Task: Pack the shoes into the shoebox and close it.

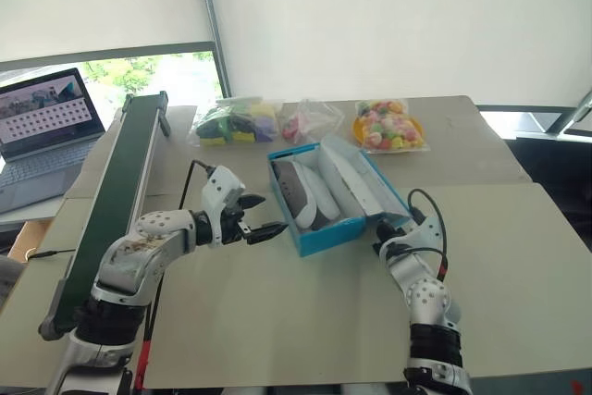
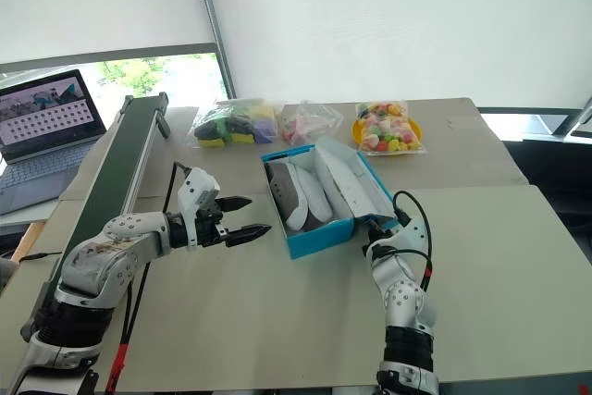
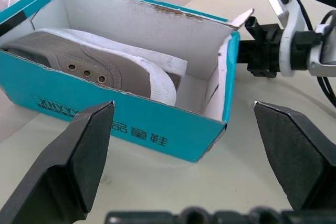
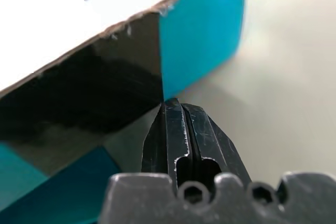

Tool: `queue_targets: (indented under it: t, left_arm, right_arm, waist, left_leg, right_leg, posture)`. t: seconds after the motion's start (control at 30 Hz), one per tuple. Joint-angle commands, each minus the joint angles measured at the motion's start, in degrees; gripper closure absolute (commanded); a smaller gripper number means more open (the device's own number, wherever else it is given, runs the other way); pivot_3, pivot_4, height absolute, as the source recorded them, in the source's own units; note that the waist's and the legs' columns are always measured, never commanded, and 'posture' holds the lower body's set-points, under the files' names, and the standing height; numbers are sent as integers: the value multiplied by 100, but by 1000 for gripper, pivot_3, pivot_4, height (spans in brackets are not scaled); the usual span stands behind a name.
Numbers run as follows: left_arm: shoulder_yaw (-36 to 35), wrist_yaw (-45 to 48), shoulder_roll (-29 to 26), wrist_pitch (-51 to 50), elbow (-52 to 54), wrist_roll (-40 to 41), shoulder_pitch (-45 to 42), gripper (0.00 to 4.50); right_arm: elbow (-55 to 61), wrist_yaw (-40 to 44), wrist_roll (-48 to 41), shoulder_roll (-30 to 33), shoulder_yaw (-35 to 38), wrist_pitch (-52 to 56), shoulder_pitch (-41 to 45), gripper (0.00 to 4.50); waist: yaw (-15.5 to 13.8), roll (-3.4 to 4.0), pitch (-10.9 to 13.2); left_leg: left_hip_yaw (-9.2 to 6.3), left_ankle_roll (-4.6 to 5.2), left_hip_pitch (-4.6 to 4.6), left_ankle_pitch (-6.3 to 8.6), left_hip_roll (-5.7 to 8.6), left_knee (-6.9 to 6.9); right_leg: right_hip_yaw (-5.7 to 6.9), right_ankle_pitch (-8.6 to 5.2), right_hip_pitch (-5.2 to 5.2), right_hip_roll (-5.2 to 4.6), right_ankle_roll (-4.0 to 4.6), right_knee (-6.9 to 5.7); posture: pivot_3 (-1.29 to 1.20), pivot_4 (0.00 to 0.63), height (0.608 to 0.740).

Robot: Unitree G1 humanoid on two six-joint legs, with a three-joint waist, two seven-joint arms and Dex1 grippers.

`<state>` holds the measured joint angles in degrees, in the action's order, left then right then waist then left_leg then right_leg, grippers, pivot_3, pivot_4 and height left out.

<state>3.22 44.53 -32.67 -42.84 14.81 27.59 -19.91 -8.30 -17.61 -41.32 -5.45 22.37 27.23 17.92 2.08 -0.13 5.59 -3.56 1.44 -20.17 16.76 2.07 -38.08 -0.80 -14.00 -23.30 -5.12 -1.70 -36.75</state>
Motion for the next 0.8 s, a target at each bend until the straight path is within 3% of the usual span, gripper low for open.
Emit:
queue_targets:
  t: [0.03,0.3,0.47,0.67,0.8]
  left_arm:
    - [-171,-21,-91,-118,304,149,-66,0]
    - [-339,-58,-345,-428,534,313,-93,0]
    - [-462,-121,-446,-595,689,370,-65,0]
    - [-559,-237,-473,-673,810,433,27,0]
    - [-554,-453,-295,-687,968,502,174,0]
  right_arm:
    - [-630,400,-367,-226,564,-941,607,4451]
    - [-1785,1513,-1355,-421,1229,-1737,1543,4451]
    - [-2259,2873,-2034,-208,1357,-1459,1953,4451]
    - [-1026,4534,-2446,-254,887,-1117,1656,4451]
    - [552,5513,-2501,-85,-47,-504,1059,4451]
  waist:
    - [46,0,0]
    - [95,2,0]
    - [103,4,1]
    - [48,11,-2]
    - [35,16,-10]
  left_leg:
    - [-1,0,1,0,0,0]
    - [-2,1,1,0,-14,-2]
    - [2,3,-7,1,-19,-1]
    - [5,4,-44,2,-23,1]
    - [-5,6,-58,4,-27,5]
  right_leg:
    - [0,0,0,1,1,-3]
    - [-3,4,-16,26,7,-26]
    - [-7,5,-32,26,7,-33]
    - [-9,6,-81,24,8,-43]
    - [-5,7,-93,21,7,-45]
  posture:
    - [0,150,661]
    - [0,150,661]
    - [0,150,661]
    - [0,150,661]
    - [0,150,661]
